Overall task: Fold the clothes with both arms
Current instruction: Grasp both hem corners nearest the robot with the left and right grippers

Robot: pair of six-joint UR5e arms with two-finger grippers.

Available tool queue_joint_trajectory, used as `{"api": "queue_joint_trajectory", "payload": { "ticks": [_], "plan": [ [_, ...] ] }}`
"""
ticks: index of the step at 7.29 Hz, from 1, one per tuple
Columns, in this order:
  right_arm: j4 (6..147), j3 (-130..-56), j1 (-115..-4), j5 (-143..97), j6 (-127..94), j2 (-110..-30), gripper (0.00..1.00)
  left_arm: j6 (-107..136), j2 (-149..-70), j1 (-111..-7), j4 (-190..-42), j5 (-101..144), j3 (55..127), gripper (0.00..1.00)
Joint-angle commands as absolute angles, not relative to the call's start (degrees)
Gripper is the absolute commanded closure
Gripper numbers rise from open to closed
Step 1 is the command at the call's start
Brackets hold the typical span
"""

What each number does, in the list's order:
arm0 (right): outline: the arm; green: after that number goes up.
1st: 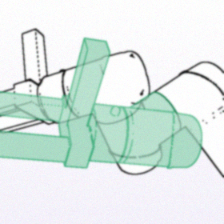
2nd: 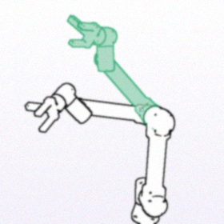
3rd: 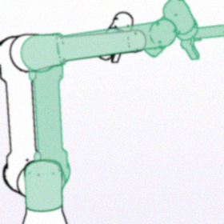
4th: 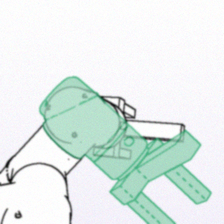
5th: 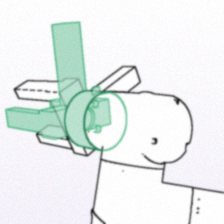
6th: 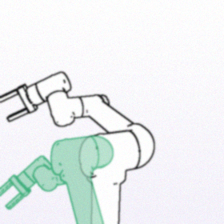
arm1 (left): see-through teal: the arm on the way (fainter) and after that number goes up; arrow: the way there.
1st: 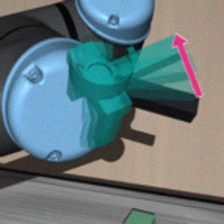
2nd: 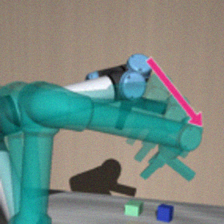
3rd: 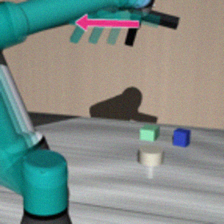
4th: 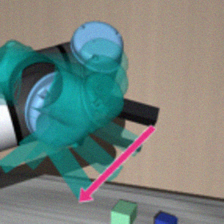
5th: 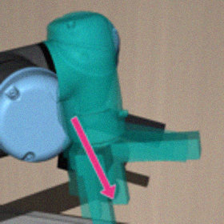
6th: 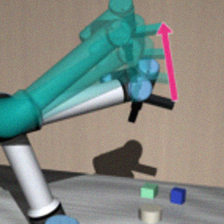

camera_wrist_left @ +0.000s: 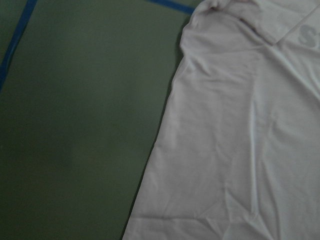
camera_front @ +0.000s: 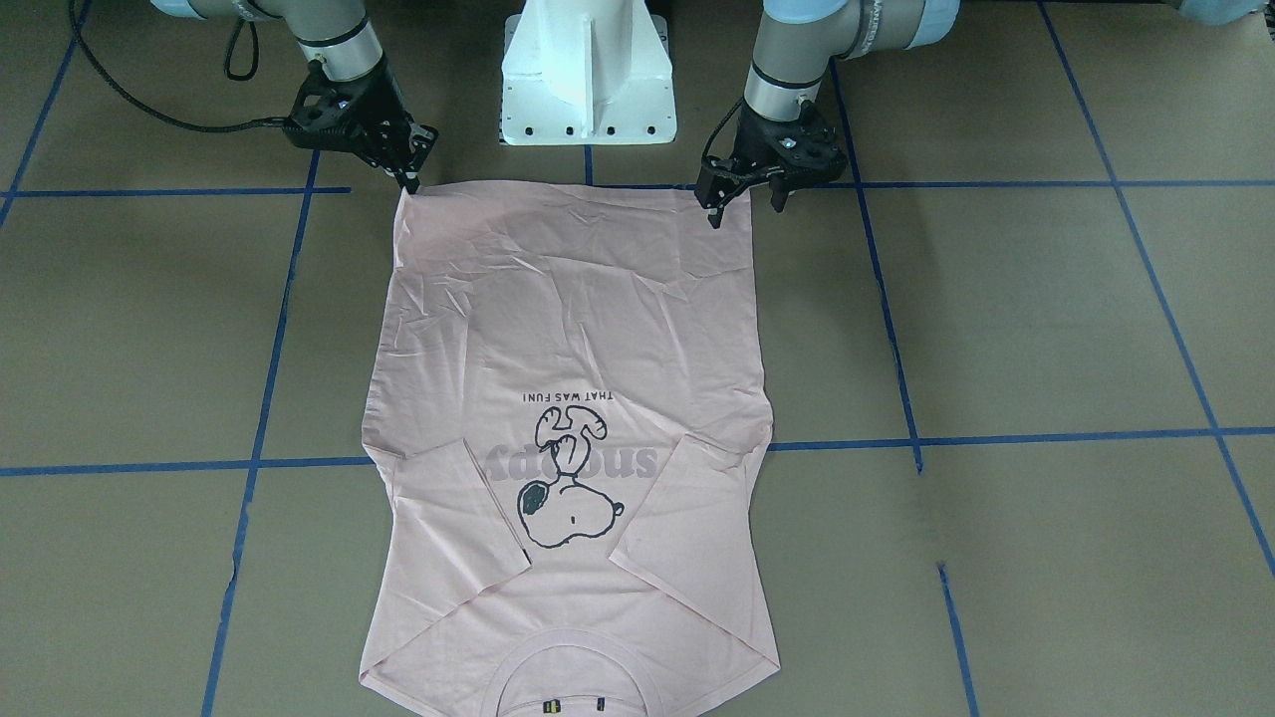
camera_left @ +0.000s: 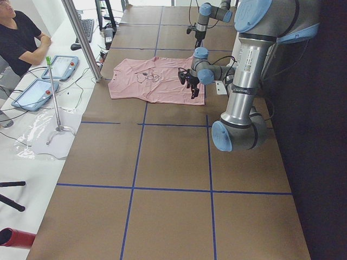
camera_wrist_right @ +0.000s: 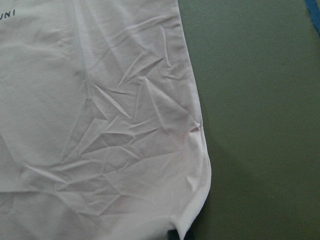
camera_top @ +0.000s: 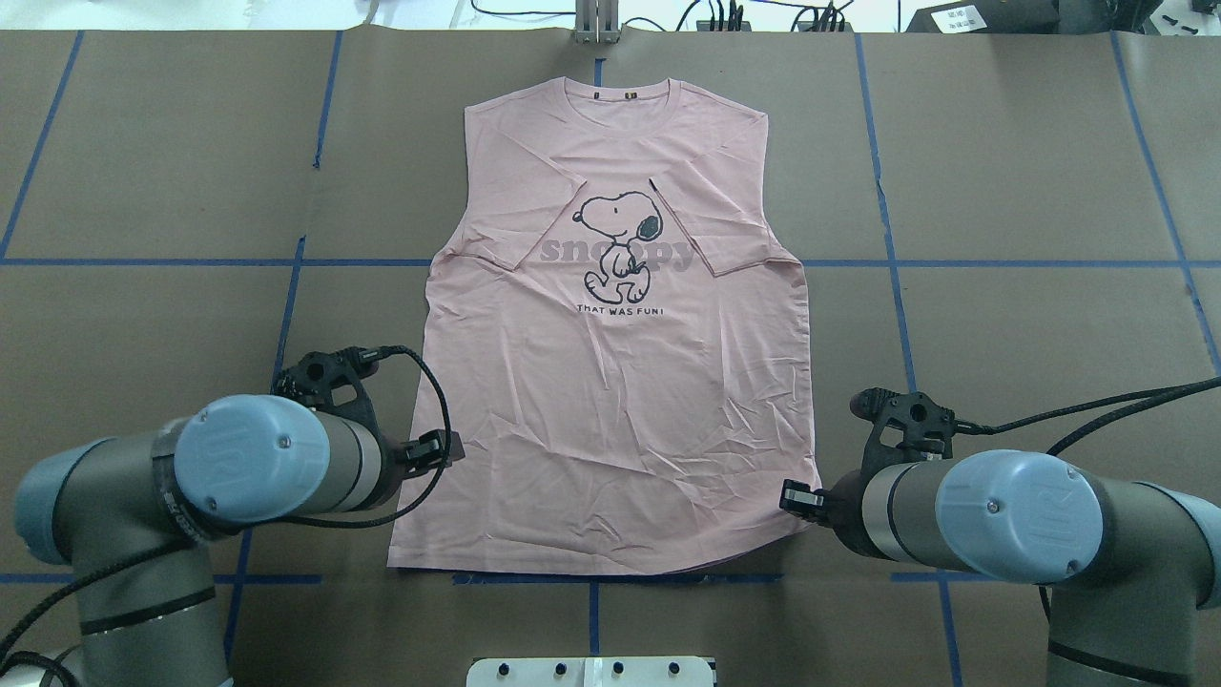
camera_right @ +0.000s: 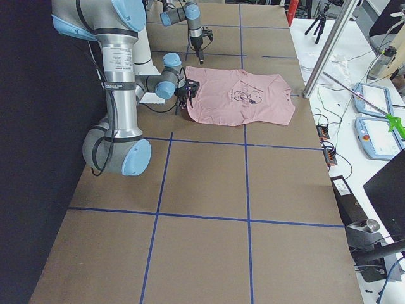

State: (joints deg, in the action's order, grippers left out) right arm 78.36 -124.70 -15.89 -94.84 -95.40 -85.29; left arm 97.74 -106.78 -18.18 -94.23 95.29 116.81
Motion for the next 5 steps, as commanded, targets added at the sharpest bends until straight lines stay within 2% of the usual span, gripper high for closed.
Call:
{"api": "queue_joint_trajectory", "payload": {
  "ticks": [1,5],
  "plan": [
    [78.4,-124.7,-16.0,-94.7,-95.4,-84.8,1.00,103.6,-105.4,-13.4,-94.2,93.5,116.7,0.01],
    [78.4,-124.8,-16.3,-94.7,-95.4,-84.6,1.00,106.1,-105.2,-11.1,-94.2,93.3,114.4,0.03]
  ]
}}
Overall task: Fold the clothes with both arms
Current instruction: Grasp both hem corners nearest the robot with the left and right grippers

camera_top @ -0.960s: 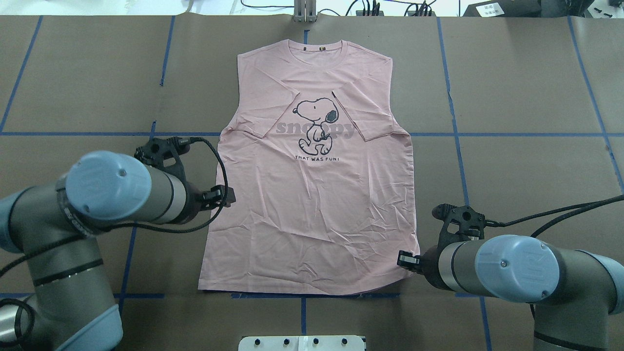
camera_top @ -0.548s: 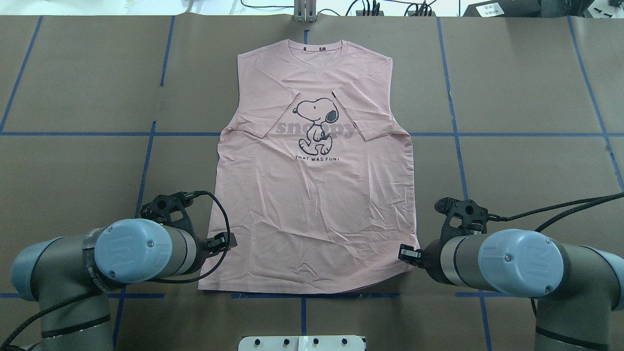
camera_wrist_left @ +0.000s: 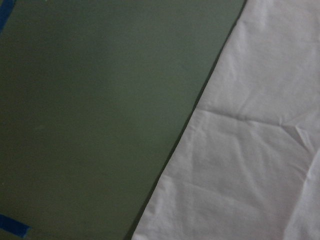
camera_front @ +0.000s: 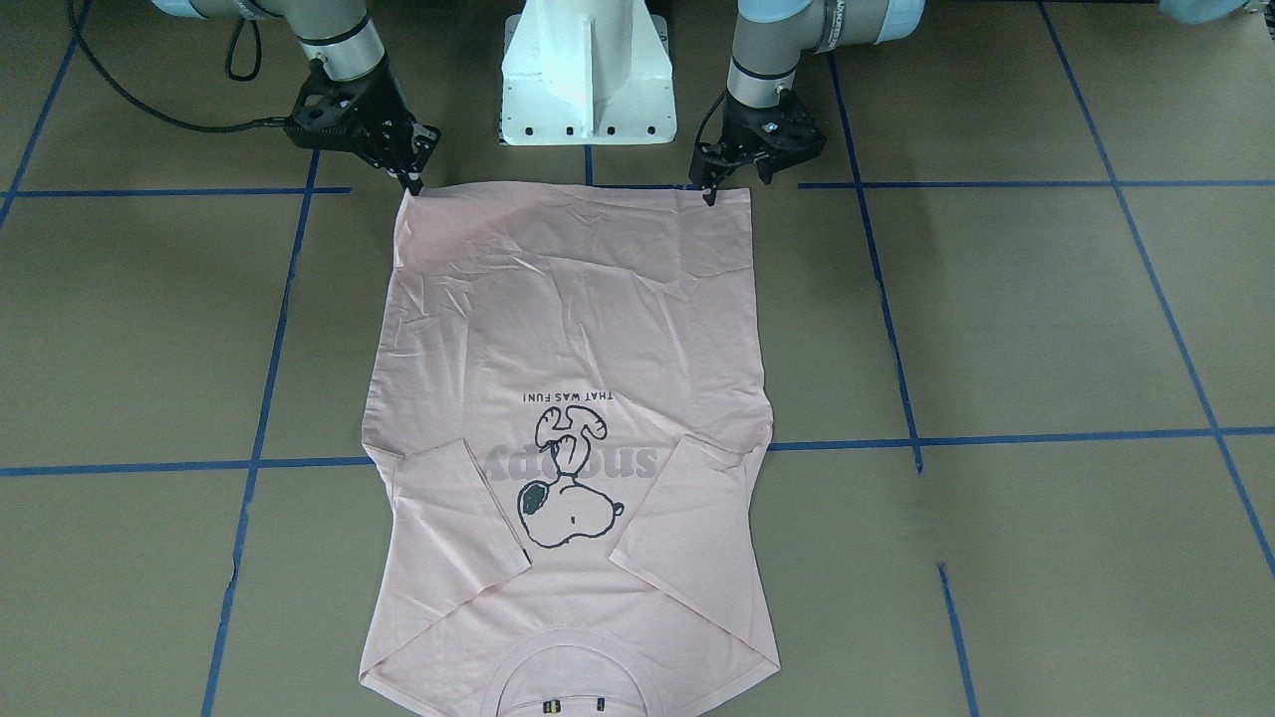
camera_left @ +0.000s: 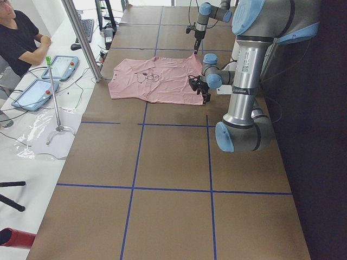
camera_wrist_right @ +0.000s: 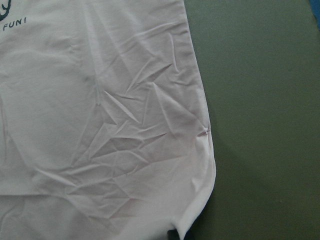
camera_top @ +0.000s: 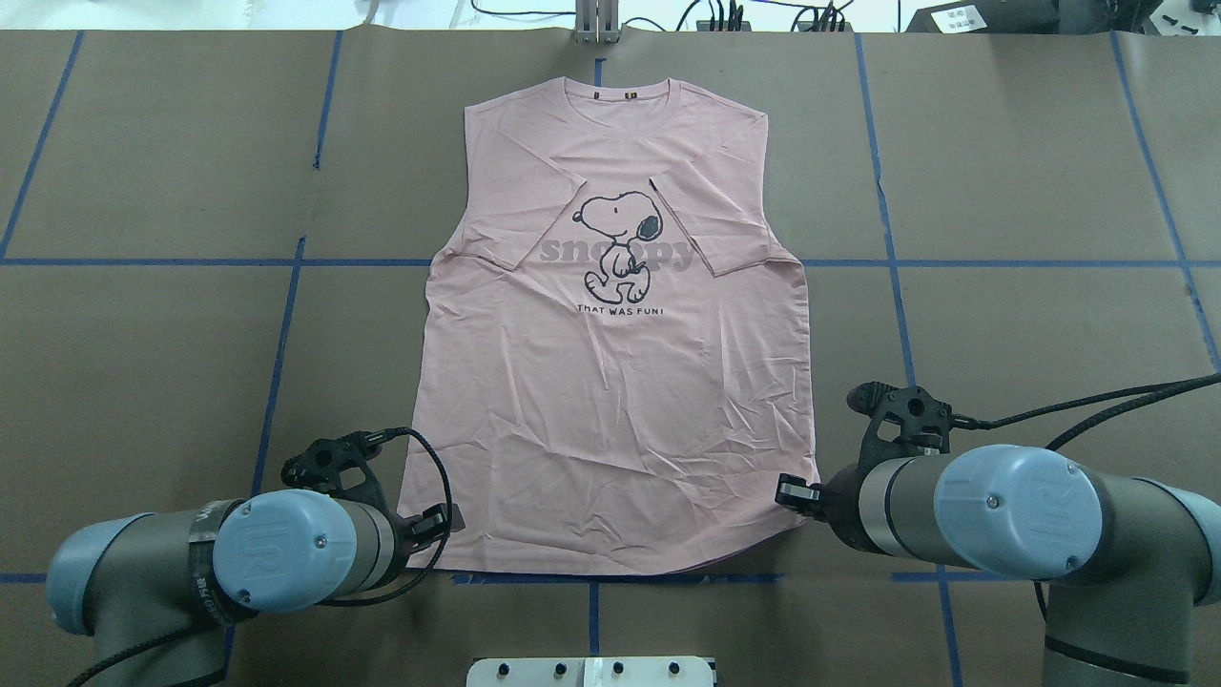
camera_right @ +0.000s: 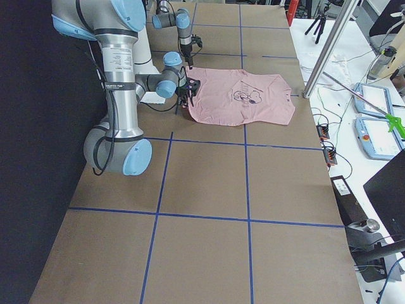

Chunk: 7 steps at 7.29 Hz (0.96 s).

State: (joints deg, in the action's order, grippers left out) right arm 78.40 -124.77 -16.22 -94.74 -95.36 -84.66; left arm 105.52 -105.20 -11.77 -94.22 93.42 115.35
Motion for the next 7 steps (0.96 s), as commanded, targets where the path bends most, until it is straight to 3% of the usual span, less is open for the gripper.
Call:
{"api": "queue_joint_trajectory", "payload": {
  "ticks": [1,7],
  "plan": [
    [78.4,-124.8,-16.3,-94.7,-95.4,-84.6,1.00,106.0,-105.2,-11.1,-94.2,93.4,114.0,0.03],
    [78.4,-125.1,-16.7,-95.0,-95.4,-84.7,1.00,106.2,-105.1,-11.1,-94.2,93.3,113.9,0.18]
  ]
}}
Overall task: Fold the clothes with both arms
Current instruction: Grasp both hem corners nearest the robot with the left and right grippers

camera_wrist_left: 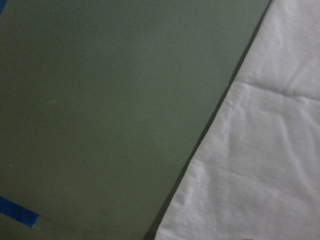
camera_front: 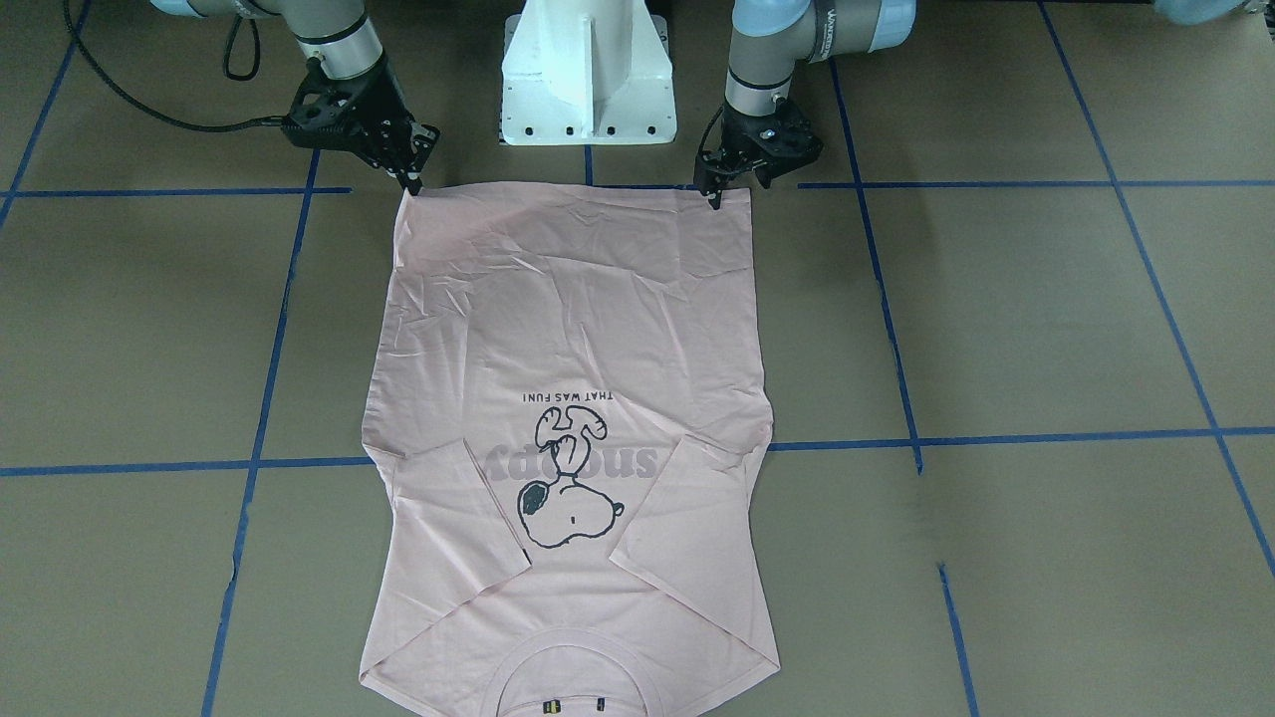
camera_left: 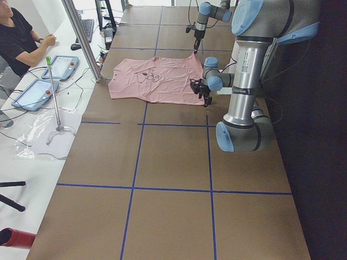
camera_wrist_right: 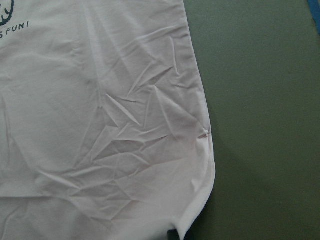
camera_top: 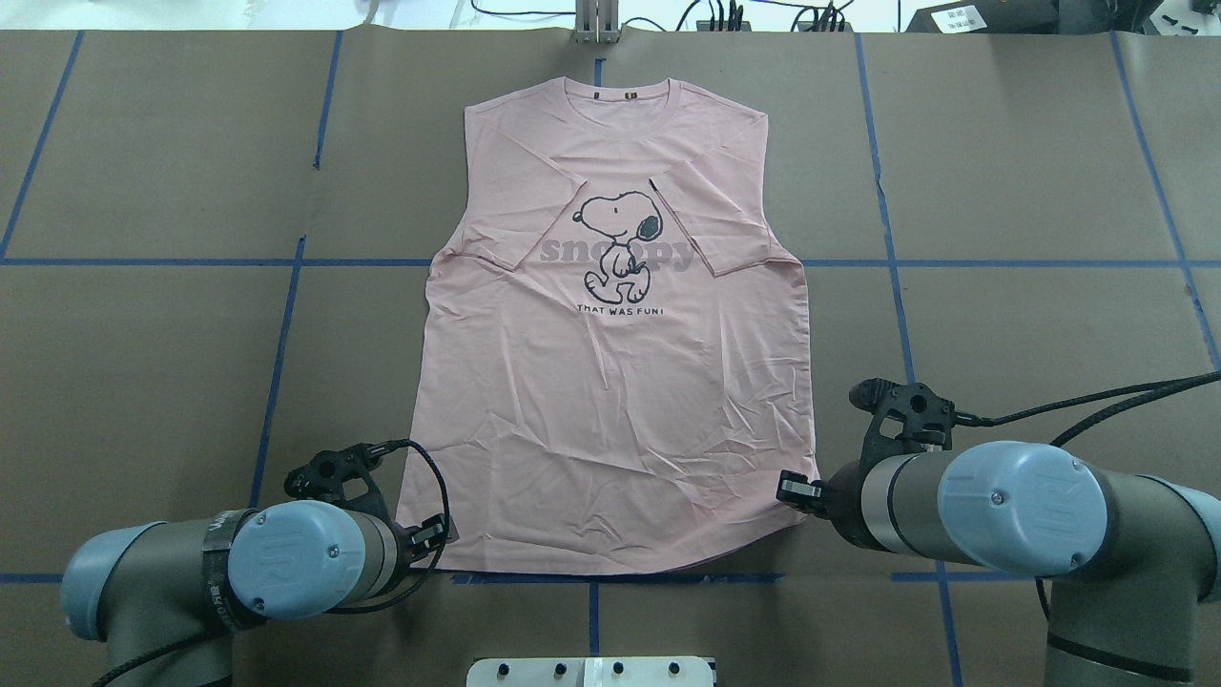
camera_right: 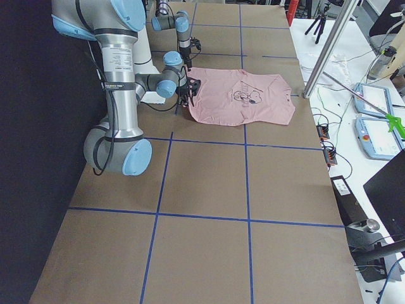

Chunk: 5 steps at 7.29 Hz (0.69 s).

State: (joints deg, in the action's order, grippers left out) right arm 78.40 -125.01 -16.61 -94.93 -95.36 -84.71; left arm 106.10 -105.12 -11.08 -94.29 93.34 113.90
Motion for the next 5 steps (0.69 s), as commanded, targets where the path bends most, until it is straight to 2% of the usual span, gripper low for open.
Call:
{"api": "queue_joint_trajectory", "payload": {
  "ticks": [1,2,3,4,5],
  "plan": [
    [78.4,-125.1,-16.7,-95.0,-95.4,-84.7,1.00,106.5,-105.2,-11.1,-94.2,93.3,113.9,0.31],
    [78.4,-125.2,-16.7,-95.0,-95.4,-84.8,1.00,106.6,-105.2,-11.1,-94.2,93.3,114.0,0.51],
    [78.4,-125.2,-16.8,-95.0,-95.4,-84.8,1.00,108.6,-105.2,-11.0,-94.3,93.3,114.1,0.77],
    [78.4,-125.2,-16.8,-95.0,-95.4,-84.8,1.00,109.1,-105.2,-11.0,-94.2,93.4,114.7,0.95],
    [78.4,-125.2,-16.8,-95.0,-95.4,-84.8,1.00,109.2,-105.3,-11.0,-94.2,93.4,114.8,1.00]
  ]
}}
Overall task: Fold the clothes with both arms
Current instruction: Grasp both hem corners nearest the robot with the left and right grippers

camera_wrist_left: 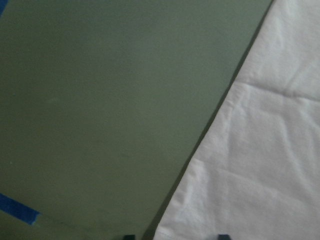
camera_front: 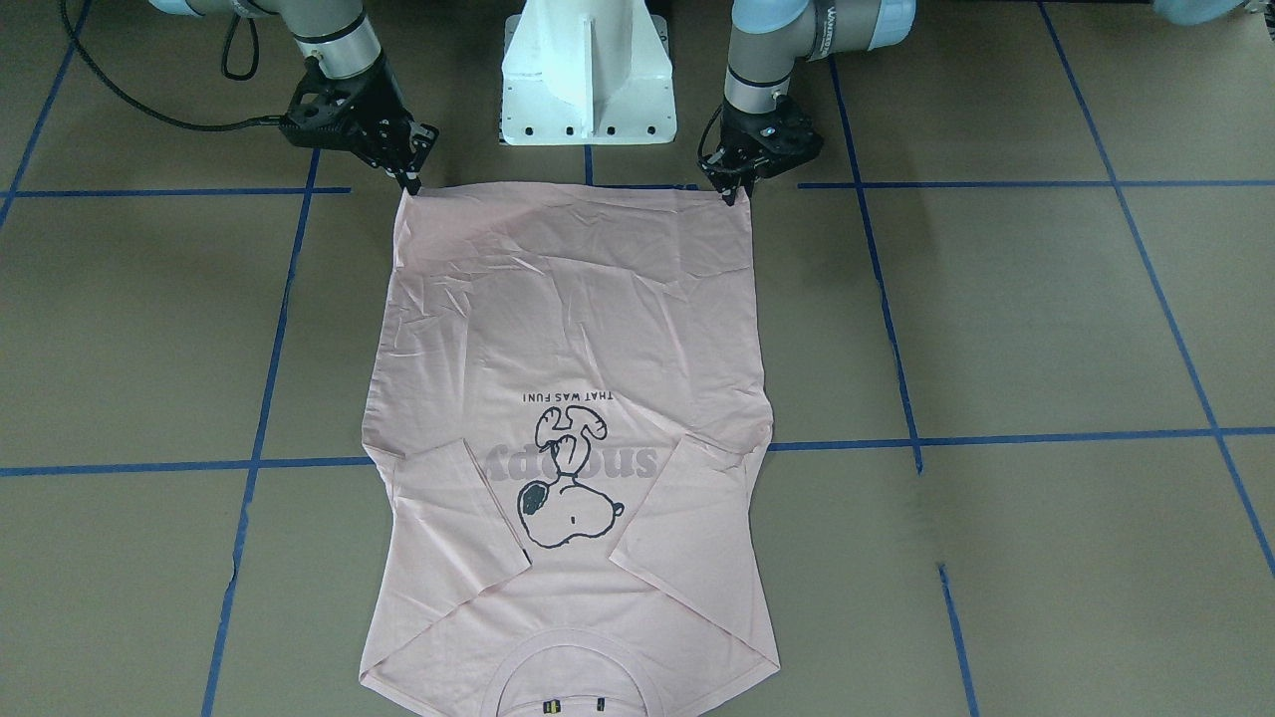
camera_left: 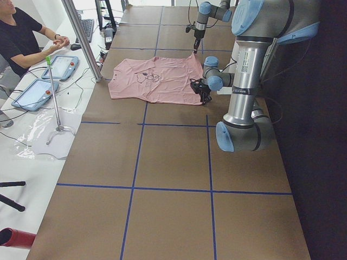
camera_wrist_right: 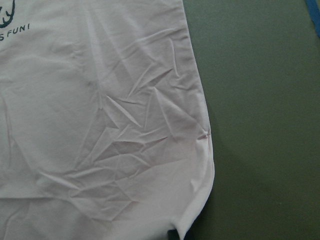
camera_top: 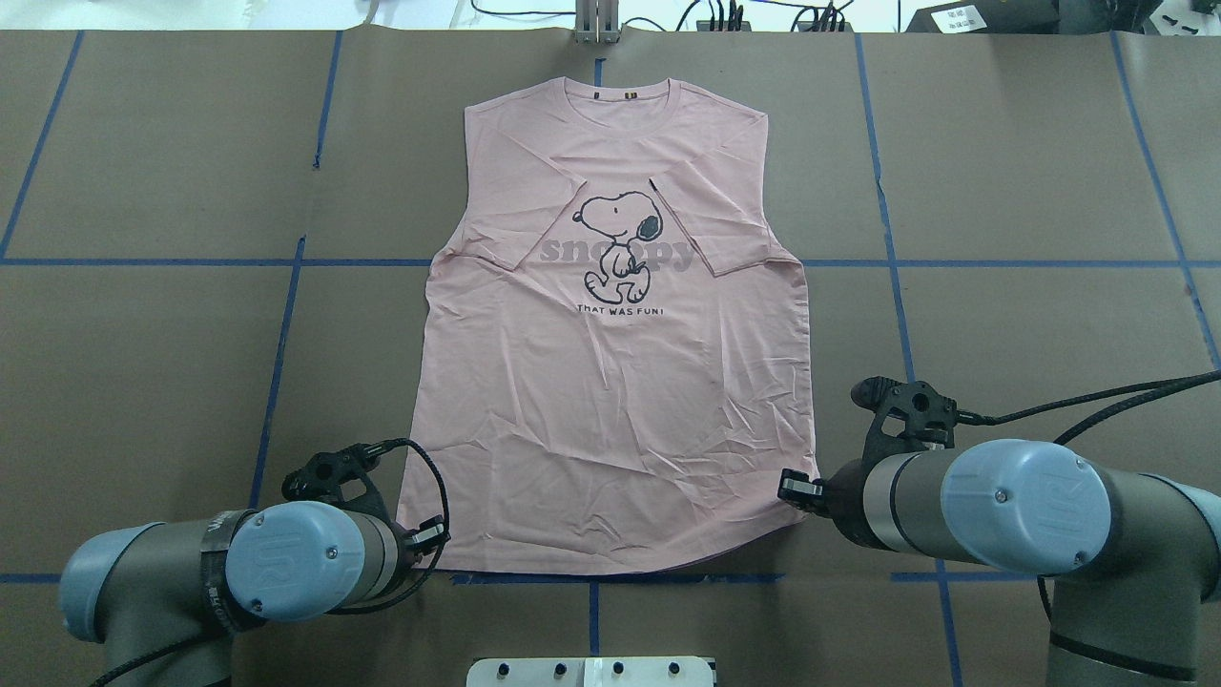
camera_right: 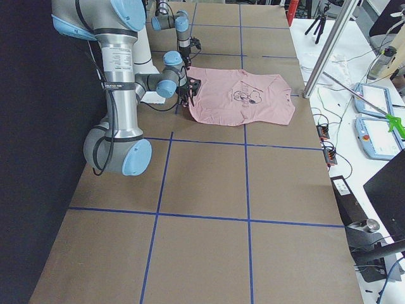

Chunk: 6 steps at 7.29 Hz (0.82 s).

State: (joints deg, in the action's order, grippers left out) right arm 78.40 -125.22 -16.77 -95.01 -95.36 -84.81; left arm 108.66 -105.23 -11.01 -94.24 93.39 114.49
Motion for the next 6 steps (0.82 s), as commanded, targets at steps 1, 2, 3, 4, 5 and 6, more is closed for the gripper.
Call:
{"api": "queue_joint_trajectory", "payload": {
  "ticks": [1,2,3,4,5,6],
  "plan": [
    [78.4,-125.2,-16.7,-95.0,-95.4,-84.8,1.00,109.2,-105.3,-11.0,-94.2,93.4,114.8,1.00],
    [78.4,-125.2,-16.7,-95.1,-95.4,-84.7,1.00,109.2,-105.5,-11.0,-94.2,93.4,114.8,1.00],
    [78.4,-125.8,-16.8,-95.1,-95.4,-84.9,1.00,109.3,-105.6,-11.2,-94.2,93.4,115.1,1.00],
    [78.5,-126.6,-16.8,-95.3,-95.4,-85.3,1.00,108.0,-105.2,-11.6,-94.0,93.6,117.1,1.00],
    [78.7,-127.3,-16.9,-95.4,-95.4,-85.5,1.00,105.9,-105.2,-11.5,-91.9,93.6,119.4,1.00],
    [78.7,-128.5,-17.0,-96.8,-95.4,-86.2,1.00,105.9,-105.3,-11.3,-87.4,93.6,123.4,1.00]
  ]
}}
